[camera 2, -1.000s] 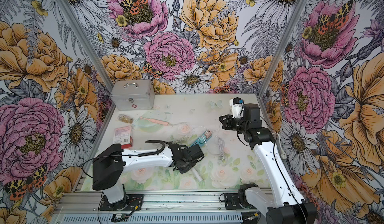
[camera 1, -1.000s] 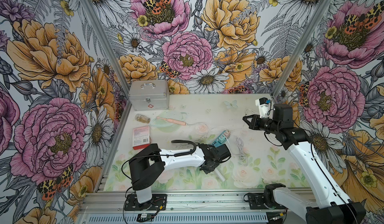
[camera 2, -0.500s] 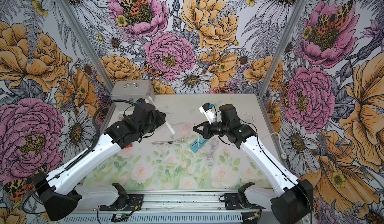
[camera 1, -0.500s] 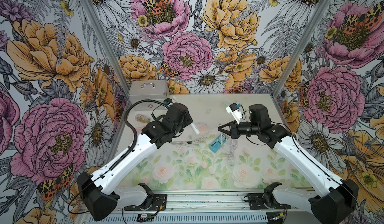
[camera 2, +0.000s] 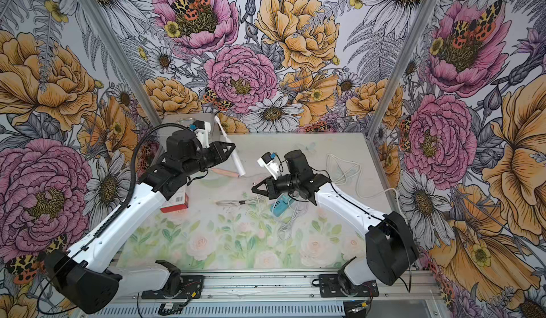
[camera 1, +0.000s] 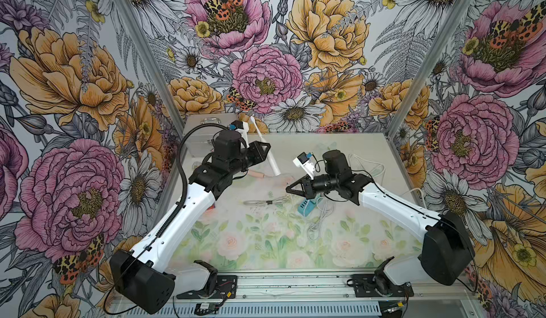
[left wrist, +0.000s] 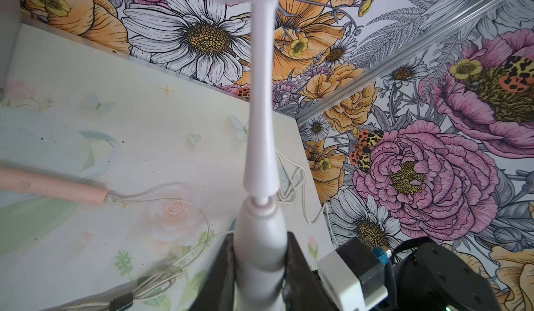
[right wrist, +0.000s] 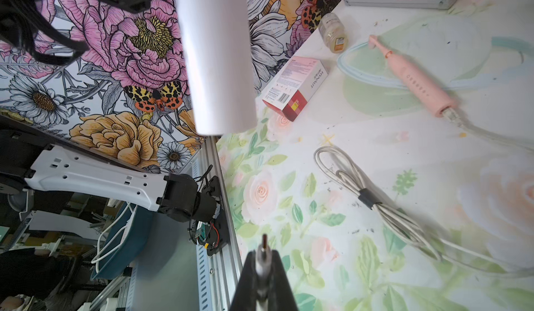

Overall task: Charge the electric toothbrush
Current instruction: Insert the charging cable into the electric toothbrush.

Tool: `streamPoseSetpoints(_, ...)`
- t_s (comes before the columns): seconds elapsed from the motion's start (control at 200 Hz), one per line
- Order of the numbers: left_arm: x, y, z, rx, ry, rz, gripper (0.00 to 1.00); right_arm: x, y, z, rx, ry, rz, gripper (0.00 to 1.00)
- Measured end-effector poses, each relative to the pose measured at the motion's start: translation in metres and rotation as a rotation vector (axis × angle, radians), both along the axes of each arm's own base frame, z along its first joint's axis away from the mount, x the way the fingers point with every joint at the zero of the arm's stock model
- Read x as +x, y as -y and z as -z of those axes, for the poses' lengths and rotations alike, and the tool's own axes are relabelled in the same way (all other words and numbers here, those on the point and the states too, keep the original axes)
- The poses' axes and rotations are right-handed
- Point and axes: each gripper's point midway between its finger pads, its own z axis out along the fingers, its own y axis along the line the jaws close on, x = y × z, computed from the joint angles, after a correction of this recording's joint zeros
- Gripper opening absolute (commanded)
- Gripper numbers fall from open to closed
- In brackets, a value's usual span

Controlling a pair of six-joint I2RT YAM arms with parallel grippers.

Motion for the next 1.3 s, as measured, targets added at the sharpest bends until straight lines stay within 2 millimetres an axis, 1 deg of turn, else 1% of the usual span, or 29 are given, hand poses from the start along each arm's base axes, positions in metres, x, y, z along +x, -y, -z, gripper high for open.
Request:
streamPoseSetpoints(0.105, 0.003, 0.001, 0.003, -0.01, -0.011, 0.014, 0.0, 0.006, -0.005, -0.016, 0.061, 0.016, 0.014, 0.0)
streamPoseSetpoints(0.2, 0.003, 0.002, 0.005, -0.026, -0.029, 0.019, 0.0, 0.009, -0.009, -0.024, 0.095, 0.015, 0.018, 0.0)
streamPoseSetpoints(0.37, 0.004, 0.002, 0.005, -0.074, -0.069, -0.011, 0.0, 0.014, -0.015, -0.02, 0.079, 0.0, 0.042, 0.0)
streamPoseSetpoints(0.57, 0.008, 0.007, 0.011, -0.081, -0.094, -0.013, 0.0, 0.01, -0.022, -0.017, 0.076, -0.011, 0.022, 0.0)
streamPoseSetpoints(0.801, 0.01, 0.008, 0.014, -0.072, -0.098, -0.01, 0.0, 0.008, -0.023, -0.018, 0.081, -0.012, 0.01, 0.0)
streamPoseSetpoints(1.066, 0.008, 0.01, 0.014, -0.064, -0.091, 0.012, 0.0, 0.013, -0.017, -0.019, 0.085, -0.007, 0.02, 0.0)
streamPoseSetpoints(1.301, 0.006, 0.014, 0.009, -0.077, -0.087, 0.041, 0.0, 0.009, -0.017, -0.021, 0.093, -0.014, -0.003, 0.0)
